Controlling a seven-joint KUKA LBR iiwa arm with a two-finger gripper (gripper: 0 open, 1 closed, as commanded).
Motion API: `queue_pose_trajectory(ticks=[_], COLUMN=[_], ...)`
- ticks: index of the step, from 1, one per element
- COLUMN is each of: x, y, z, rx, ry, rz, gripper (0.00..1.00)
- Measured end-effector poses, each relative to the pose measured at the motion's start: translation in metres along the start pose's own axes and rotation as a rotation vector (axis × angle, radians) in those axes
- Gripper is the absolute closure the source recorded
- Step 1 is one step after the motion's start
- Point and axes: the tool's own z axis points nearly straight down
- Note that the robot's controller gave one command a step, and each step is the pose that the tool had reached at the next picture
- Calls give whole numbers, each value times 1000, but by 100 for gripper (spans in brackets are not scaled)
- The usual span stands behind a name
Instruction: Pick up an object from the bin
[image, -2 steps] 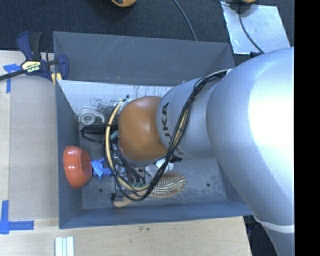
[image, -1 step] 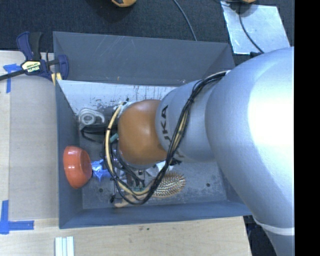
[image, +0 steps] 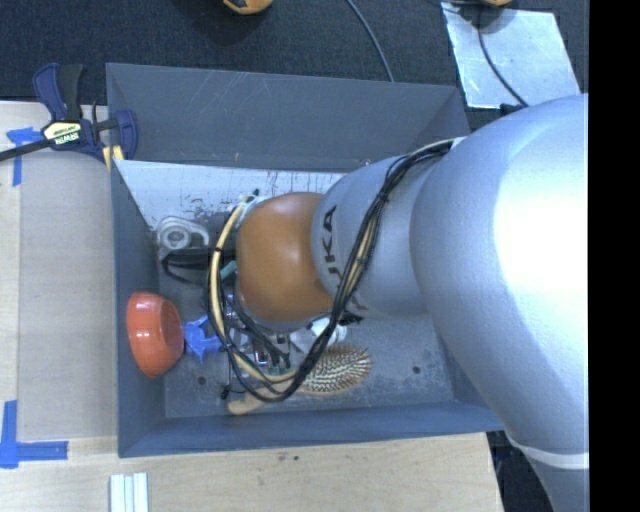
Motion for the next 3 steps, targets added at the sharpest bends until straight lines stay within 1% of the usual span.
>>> queue_pose_trajectory(ticks=[1, 2, 3], x=[5, 0, 0], y=[1, 0, 0], z=[0, -1, -1], rx=[-2, -3, -3], ry=[-3, -6, -6], rz=[-1, 2, 2], gripper=[0, 100, 100])
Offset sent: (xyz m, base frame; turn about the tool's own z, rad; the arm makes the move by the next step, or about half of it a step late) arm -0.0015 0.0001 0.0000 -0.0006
